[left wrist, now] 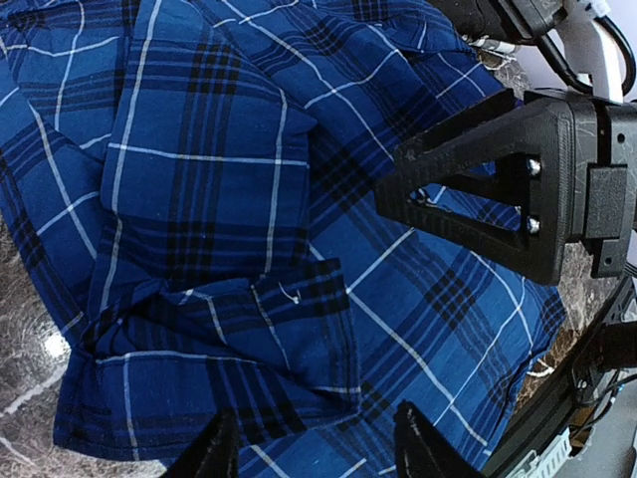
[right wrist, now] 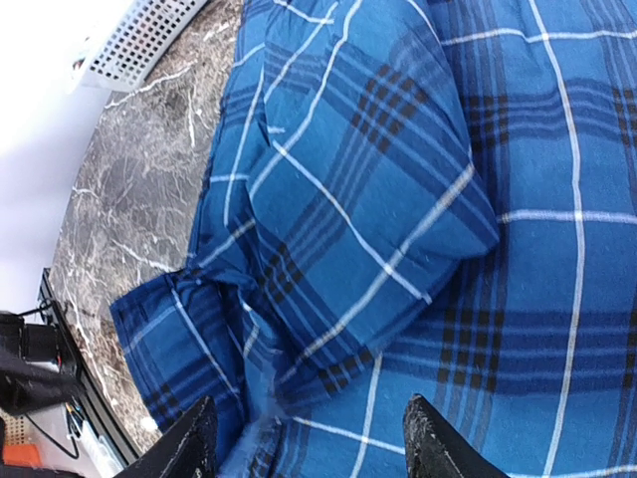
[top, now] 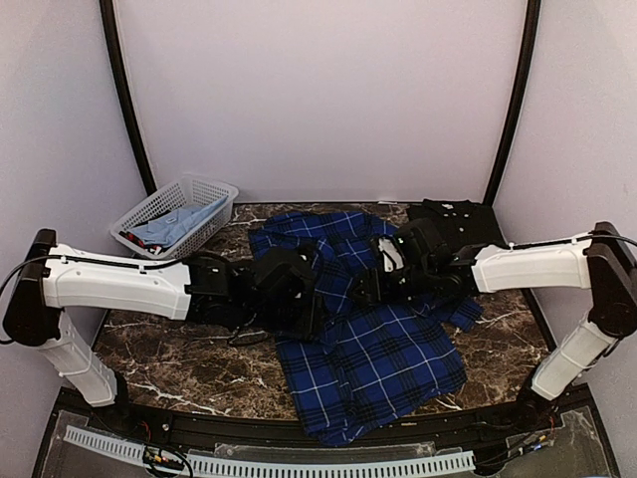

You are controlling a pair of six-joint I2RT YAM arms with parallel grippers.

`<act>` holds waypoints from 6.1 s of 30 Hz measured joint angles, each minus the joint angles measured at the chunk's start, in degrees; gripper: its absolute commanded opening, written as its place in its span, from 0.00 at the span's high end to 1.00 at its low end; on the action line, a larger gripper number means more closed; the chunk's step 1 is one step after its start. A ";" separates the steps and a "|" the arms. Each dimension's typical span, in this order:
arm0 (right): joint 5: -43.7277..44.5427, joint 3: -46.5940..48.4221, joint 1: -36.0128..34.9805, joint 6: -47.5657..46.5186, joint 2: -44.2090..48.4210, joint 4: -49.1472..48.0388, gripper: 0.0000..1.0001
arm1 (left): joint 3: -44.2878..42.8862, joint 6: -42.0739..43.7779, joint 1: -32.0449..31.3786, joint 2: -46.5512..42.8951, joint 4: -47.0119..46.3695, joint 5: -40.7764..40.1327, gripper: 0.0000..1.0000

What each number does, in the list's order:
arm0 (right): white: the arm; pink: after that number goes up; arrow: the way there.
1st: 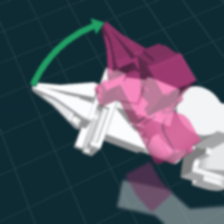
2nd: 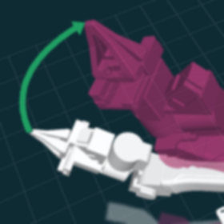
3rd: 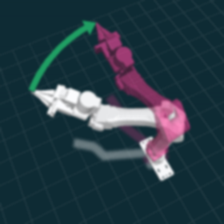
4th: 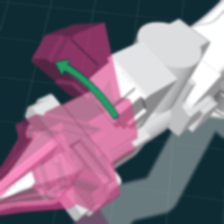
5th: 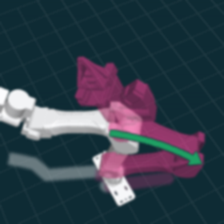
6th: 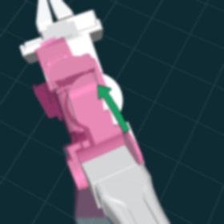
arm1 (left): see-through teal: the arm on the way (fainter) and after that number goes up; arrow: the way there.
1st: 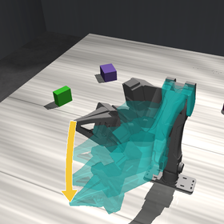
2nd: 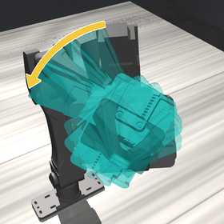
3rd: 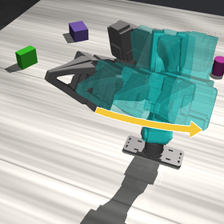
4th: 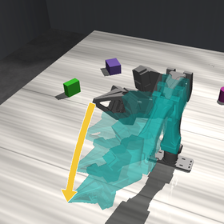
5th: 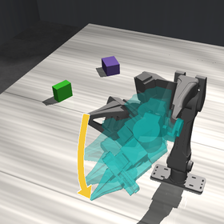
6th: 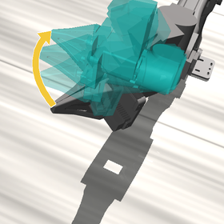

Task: Fold and stack the long sleeve shirts
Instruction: Place the sleeve of the 1/3-folded shirt, then adjust the sleeve of the 1/3-folded shirt.

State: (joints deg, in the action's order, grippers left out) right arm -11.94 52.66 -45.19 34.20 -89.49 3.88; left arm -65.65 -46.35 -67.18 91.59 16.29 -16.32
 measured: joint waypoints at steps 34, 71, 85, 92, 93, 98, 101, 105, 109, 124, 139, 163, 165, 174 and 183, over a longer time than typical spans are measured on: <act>9.57 10.86 -23.19 -3.23 -11.39 10.75 0.50 | 14.01 3.30 19.28 -0.09 4.79 20.37 0.70; 25.20 21.92 -29.70 -8.00 -24.37 20.02 0.65 | 13.49 3.96 19.28 0.13 4.76 22.01 0.98; 26.84 23.63 -29.81 -6.64 -24.41 21.66 1.00 | 11.50 5.29 19.28 0.13 5.55 23.74 1.00; 26.23 23.63 -29.81 -6.80 -24.41 21.84 0.88 | 11.39 5.51 19.28 0.13 7.08 23.41 0.93; 25.97 23.63 -29.81 -6.93 -24.41 21.81 0.85 | 11.39 5.44 19.28 0.13 7.54 22.88 0.89; 25.00 23.63 -29.94 -7.34 -24.39 21.75 0.78 | 11.43 4.72 19.30 0.13 8.87 20.35 0.78; 24.79 23.63 -30.14 -7.45 -24.39 21.79 0.76 | 11.69 4.31 19.41 0.13 8.81 19.71 0.70; 24.76 23.63 -30.49 -7.50 -24.39 21.86 0.71 | 13.35 3.78 19.91 0.13 8.24 18.91 0.64; 24.79 23.63 -30.56 -7.39 -24.39 21.86 0.68 | 15.34 3.65 21.31 0.13 6.75 19.21 0.61; 24.63 23.30 -31.21 -8.66 -24.26 21.46 0.65 | 17.38 2.69 22.40 0.35 -0.63 26.88 0.92; 27.50 24.11 -31.82 -9.40 -26.21 21.97 0.67 | 16.57 3.10 22.40 0.37 -0.37 28.39 1.00; 32.79 27.36 -32.44 -8.33 -27.19 27.10 1.00 | 12.28 6.58 22.25 0.61 5.27 30.03 1.00; 32.76 27.36 -32.39 -8.66 -26.34 27.87 1.00 | 11.13 6.99 21.92 0.61 6.32 30.29 1.00; 31.43 23.67 -32.26 -11.17 -17.16 30.38 1.00 | 7.45 6.54 16.65 0.90 9.09 31.10 1.00; 26.82 12.02 -32.26 -11.43 -7.43 30.18 1.00 | 6.82 0.98 9.60 1.86 9.09 33.11 1.00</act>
State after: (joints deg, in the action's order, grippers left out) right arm 14.87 64.69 -77.45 22.76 -96.92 34.06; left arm -58.83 -45.36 -57.58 93.45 25.39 16.80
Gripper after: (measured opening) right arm 0.002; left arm 0.011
